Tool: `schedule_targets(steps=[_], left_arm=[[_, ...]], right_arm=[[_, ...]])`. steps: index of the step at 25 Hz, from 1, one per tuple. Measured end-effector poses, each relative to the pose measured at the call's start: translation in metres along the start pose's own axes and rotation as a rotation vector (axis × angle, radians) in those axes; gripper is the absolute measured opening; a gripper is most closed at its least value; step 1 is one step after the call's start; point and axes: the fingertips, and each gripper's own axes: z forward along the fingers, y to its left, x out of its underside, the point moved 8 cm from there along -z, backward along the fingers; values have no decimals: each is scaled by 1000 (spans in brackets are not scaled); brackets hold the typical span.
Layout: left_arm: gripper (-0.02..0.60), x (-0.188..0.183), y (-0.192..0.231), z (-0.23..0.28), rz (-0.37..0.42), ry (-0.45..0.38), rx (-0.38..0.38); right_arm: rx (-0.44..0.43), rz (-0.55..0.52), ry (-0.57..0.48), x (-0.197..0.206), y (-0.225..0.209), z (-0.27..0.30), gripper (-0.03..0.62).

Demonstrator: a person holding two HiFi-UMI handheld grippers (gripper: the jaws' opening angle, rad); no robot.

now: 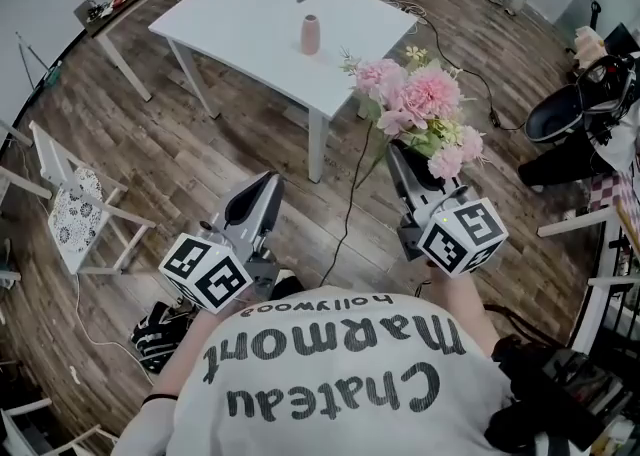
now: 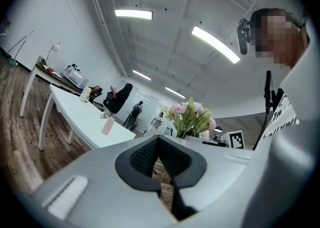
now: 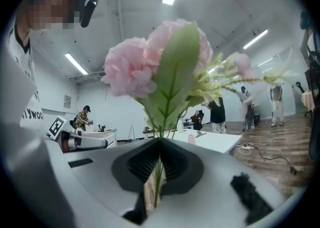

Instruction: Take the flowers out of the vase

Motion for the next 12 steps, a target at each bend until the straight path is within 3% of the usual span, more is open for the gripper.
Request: schedule_targets(steps=[12], left_arm=[[6,-3,-4,1,-3,11,6]], right_arm=[[2,12,14,-2,-1,0,18]])
